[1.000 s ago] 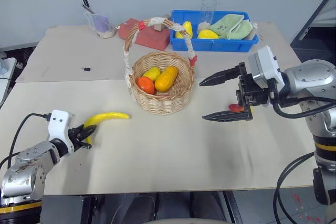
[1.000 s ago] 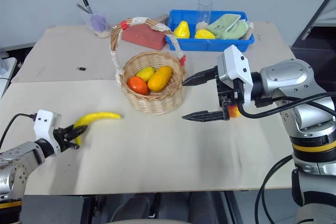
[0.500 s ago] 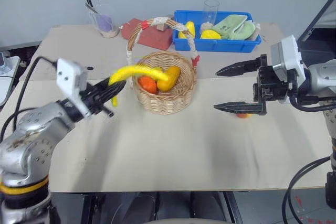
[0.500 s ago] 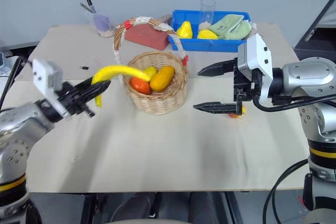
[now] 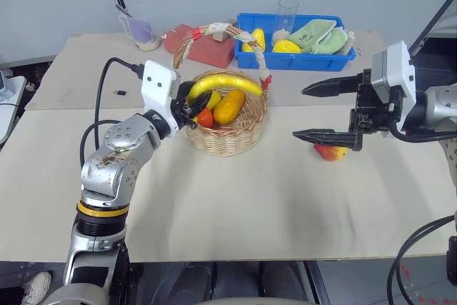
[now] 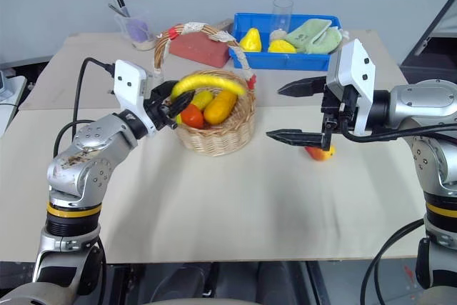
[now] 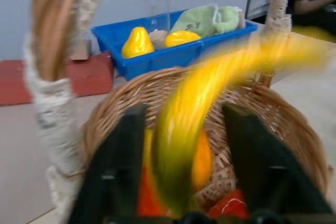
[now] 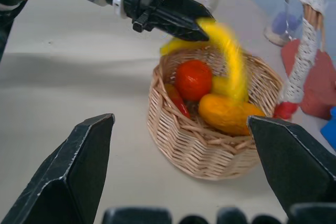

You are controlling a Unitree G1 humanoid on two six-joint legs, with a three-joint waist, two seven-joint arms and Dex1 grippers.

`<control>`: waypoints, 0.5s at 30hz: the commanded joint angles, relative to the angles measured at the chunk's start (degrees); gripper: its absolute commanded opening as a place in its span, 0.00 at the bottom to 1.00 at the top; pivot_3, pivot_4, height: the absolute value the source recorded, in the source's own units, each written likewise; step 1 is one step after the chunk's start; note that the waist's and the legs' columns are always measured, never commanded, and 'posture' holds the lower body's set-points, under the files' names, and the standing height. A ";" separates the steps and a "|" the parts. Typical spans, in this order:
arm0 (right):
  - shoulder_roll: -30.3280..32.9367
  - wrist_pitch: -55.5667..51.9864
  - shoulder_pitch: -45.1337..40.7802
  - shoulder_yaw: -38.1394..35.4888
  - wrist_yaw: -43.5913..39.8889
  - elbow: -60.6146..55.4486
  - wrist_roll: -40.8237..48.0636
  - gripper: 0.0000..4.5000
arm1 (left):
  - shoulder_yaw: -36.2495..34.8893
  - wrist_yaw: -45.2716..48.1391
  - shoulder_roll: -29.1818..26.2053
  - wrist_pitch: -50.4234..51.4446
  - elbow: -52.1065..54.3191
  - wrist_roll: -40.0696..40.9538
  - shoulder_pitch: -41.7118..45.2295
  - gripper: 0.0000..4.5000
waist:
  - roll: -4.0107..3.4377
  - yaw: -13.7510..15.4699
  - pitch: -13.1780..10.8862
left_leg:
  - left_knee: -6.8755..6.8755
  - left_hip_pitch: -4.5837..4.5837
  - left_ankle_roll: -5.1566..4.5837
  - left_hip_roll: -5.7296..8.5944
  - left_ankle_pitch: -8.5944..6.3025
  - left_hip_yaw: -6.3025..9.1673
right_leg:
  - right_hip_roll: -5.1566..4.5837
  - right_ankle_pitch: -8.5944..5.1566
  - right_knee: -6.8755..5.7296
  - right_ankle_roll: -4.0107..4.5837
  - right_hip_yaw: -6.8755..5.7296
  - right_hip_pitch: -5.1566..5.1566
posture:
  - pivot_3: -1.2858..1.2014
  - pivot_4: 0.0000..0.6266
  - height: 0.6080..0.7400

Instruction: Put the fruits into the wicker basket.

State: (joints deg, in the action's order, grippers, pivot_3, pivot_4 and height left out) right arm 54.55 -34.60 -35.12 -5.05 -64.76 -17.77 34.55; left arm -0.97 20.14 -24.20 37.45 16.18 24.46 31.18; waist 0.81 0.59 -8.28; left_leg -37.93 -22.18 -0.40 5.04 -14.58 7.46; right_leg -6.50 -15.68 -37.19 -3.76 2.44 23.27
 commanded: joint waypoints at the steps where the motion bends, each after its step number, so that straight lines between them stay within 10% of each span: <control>1: 1.42 -0.03 1.04 -3.02 1.65 -1.39 -0.39 1.00 | -0.35 1.16 -0.10 -2.60 1.56 -1.20 0.75 0.94 | 0.00 0.03 0.00 | 0.00 0.00 0.00 0.00 0.00 0.00 | 0.00 0.00 -0.01 0.00 0.00 0.00 | 0.52 0.24 1.00; 15: 5.26 7.32 12.88 3.98 3.76 14.62 -17.30 1.00 | -2.70 33.42 -22.82 0.17 17.69 14.03 -10.16 0.99 | 0.02 -0.63 -0.01 | 0.05 0.14 -0.16 -0.04 -0.09 -0.01 | 0.07 0.00 -0.01 0.00 0.03 -0.06 | 0.52 0.24 1.00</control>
State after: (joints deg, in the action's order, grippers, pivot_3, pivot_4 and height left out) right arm 59.65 -29.53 -21.69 -1.74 -61.14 -4.48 19.29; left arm -2.20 50.16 -46.13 38.43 31.50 36.42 20.73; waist 0.82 -0.04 -8.28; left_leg -37.87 -22.02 -0.61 5.00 -14.70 7.46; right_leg -6.44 -15.69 -37.20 -3.75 2.46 23.19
